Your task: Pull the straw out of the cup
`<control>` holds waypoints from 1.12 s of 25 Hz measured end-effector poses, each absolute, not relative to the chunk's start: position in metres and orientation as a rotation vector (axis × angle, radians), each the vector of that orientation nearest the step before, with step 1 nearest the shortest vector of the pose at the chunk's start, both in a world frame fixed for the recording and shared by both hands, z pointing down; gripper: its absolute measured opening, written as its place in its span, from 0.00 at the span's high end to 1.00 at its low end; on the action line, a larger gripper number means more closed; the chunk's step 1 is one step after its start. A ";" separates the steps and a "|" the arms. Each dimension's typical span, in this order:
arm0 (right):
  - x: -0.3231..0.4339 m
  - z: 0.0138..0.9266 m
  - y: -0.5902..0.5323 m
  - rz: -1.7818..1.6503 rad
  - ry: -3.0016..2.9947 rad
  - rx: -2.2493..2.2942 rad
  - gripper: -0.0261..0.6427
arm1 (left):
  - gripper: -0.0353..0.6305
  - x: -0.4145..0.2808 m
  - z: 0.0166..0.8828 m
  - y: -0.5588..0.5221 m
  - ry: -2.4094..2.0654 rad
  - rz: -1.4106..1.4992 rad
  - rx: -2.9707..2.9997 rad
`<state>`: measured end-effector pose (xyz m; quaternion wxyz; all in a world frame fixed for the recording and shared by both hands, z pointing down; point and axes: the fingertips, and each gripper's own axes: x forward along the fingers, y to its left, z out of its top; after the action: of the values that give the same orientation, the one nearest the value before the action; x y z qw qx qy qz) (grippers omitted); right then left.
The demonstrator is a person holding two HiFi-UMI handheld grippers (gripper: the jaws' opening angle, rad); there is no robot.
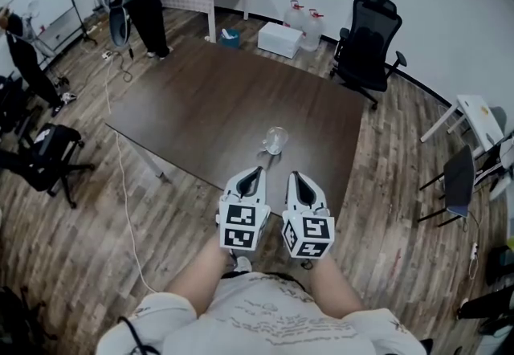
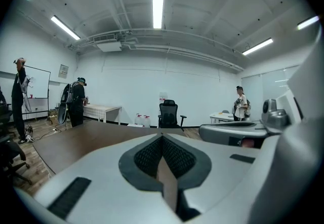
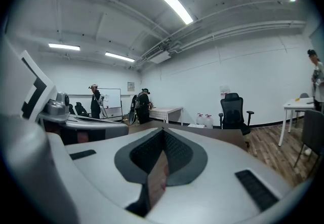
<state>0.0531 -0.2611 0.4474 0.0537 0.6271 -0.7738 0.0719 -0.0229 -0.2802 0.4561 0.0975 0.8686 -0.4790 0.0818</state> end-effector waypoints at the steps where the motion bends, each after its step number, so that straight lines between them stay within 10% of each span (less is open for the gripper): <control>1: 0.051 0.450 -0.267 0.221 -2.342 1.910 0.94 | 0.94 -0.025 0.458 -0.286 -1.409 0.245 2.573; 28: 0.124 0.483 -0.385 0.296 -2.316 1.824 0.94 | 0.94 0.029 0.524 -0.402 -1.375 0.335 2.510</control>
<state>0.1242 -0.3850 0.4828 0.0896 0.6131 -0.7786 0.0996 0.0288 -0.4017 0.5237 0.1298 0.8636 -0.4733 0.1152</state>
